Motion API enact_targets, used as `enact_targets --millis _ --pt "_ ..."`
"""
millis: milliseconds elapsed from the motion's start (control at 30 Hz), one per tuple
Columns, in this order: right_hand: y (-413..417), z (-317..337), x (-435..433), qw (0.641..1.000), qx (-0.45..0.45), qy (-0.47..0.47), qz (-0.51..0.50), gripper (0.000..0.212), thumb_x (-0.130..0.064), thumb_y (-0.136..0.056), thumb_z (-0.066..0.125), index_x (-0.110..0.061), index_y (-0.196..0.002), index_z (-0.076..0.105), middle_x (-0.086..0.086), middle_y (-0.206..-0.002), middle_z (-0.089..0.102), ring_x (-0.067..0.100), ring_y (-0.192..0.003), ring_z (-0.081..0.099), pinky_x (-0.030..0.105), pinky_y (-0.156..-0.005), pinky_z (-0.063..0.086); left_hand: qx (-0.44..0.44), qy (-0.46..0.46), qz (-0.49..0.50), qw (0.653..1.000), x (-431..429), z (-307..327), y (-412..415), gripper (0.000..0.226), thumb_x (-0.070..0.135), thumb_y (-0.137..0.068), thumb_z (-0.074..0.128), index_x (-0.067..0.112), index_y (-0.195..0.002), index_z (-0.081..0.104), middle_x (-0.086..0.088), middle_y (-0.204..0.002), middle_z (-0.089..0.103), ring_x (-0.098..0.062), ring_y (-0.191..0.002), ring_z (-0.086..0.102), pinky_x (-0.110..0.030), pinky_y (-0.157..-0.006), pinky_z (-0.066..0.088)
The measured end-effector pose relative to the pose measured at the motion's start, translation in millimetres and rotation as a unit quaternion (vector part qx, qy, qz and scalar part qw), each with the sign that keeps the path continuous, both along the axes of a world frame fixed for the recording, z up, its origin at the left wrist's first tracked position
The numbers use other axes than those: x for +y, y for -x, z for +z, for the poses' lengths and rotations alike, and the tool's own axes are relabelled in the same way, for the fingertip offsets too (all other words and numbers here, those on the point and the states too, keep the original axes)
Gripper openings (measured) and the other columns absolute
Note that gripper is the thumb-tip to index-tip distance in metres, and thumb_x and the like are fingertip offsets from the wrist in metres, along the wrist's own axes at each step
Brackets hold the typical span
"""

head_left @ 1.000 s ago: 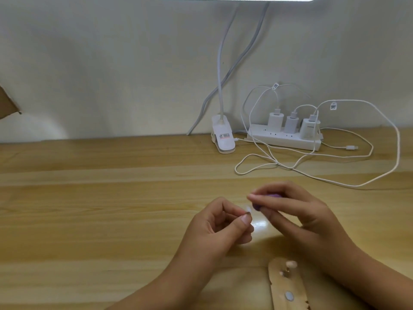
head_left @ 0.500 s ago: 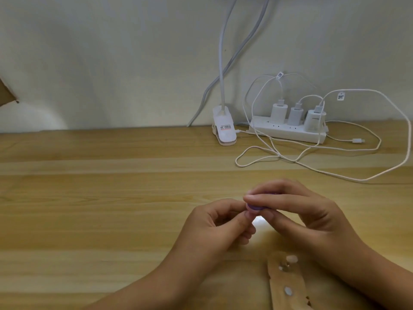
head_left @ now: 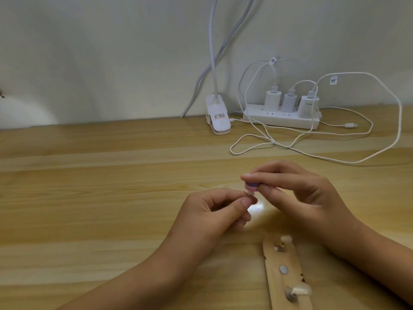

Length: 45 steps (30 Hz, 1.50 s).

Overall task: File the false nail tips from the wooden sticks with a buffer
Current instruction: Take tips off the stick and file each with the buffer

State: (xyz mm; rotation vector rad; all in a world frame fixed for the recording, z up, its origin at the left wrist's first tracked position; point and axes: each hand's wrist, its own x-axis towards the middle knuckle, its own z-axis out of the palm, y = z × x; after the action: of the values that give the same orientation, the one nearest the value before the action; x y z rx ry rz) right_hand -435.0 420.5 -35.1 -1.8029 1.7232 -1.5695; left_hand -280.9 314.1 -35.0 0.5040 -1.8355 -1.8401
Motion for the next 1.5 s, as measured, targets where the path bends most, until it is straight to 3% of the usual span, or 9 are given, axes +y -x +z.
enact_targets --millis 200,700,833,900,1000,1100,1267,1500 --pt "3.0 0.2 1.2 1.0 -0.001 0.002 0.003 0.022 -0.016 -0.087 0.064 -0.026 -0.104 0.075 -0.01 -0.102 0.069 0.018 -0.107 0.063 0.03 -0.093 0.048 -0.009 0.011 0.0 1.0 0.9 -0.2 0.0 0.024 0.038 -0.068 0.07 0.021 -0.082 0.08 0.004 -0.063 0.067 -0.004 -0.06 0.059 -0.014 -0.06 0.048" --pt "4.2 -0.5 -1.2 0.999 0.032 0.005 0.011 0.025 -0.008 -0.088 0.062 -0.023 -0.103 0.076 -0.009 -0.101 0.069 0.018 -0.106 0.063 0.028 -0.092 0.048 -0.016 0.027 -0.005 0.999 -1.7 -2.4 -1.8 0.017 0.033 -0.076 0.07 0.02 -0.082 0.079 0.004 -0.064 0.068 -0.003 -0.059 0.058 -0.013 -0.06 0.047" --pt "14.0 -0.4 -6.4 0.996 0.005 -0.035 -0.087 0.024 -0.004 -0.09 0.066 -0.022 -0.104 0.076 -0.008 -0.101 0.07 0.012 -0.105 0.062 0.036 -0.099 0.045 -0.003 0.023 -0.015 1.0 -2.6 -4.1 -3.7 0.013 0.028 -0.083 0.069 0.02 -0.085 0.079 0.004 -0.069 0.069 -0.002 -0.065 0.061 -0.011 -0.065 0.047" --pt "14.9 1.6 -5.8 0.994 -0.024 0.006 -0.11 0.029 -0.008 -0.09 0.064 -0.022 -0.116 0.069 -0.007 -0.107 0.07 0.011 -0.105 0.062 0.032 -0.099 0.046 0.007 0.0 -0.026 1.0 -3.8 -4.4 -3.4 0.017 0.031 -0.081 0.067 0.022 -0.089 0.079 0.004 -0.071 0.07 -0.003 -0.069 0.064 -0.012 -0.068 0.049" --pt "6.8 0.9 -2.9 0.995 -0.045 0.065 -0.057 0.037 -0.016 -0.092 0.064 -0.019 -0.128 0.059 -0.003 -0.11 0.068 0.017 -0.104 0.065 0.027 -0.095 0.05 0.015 -0.026 -0.035 0.999 -6.1 -5.2 -1.3 0.02 0.028 -0.082 0.065 0.02 -0.096 0.078 0.002 -0.075 0.071 -0.006 -0.071 0.066 -0.016 -0.071 0.051" --pt "-0.3 -4.1 -4.4 0.997 0.034 0.071 -0.018 0.042 -0.013 -0.09 0.066 -0.015 -0.131 0.056 0.0 -0.112 0.065 0.023 -0.106 0.065 0.029 -0.093 0.052 0.025 -0.036 -0.039 0.998 -6.2 -5.2 -0.3 0.023 0.023 -0.082 0.064 0.016 -0.1 0.075 -0.004 -0.079 0.074 -0.011 -0.077 0.07 -0.018 -0.071 0.053" --pt "-1.9 -4.2 -3.4 0.997 0.024 0.073 -0.001 0.033 -0.015 -0.089 0.069 -0.013 -0.121 0.064 0.002 -0.111 0.062 0.017 -0.105 0.065 0.023 -0.087 0.055 0.042 -0.041 -0.023 0.998 -5.0 -5.9 0.3 0.001 0.009 -0.087 0.063 0.009 -0.088 0.064 -0.009 -0.075 0.073 -0.013 -0.072 0.07 -0.02 -0.067 0.054" --pt "-2.4 -1.7 -2.6 0.998 0.035 0.044 -0.003 0.026 -0.02 -0.088 0.069 -0.013 -0.114 0.068 0.001 -0.106 0.066 0.016 -0.101 0.066 0.025 -0.087 0.054 0.041 -0.029 -0.03 0.998 -3.6 -4.4 -0.9 0.006 0.012 -0.085 0.066 0.012 -0.08 0.062 -0.008 -0.071 0.072 -0.012 -0.066 0.067 -0.018 -0.063 0.052"
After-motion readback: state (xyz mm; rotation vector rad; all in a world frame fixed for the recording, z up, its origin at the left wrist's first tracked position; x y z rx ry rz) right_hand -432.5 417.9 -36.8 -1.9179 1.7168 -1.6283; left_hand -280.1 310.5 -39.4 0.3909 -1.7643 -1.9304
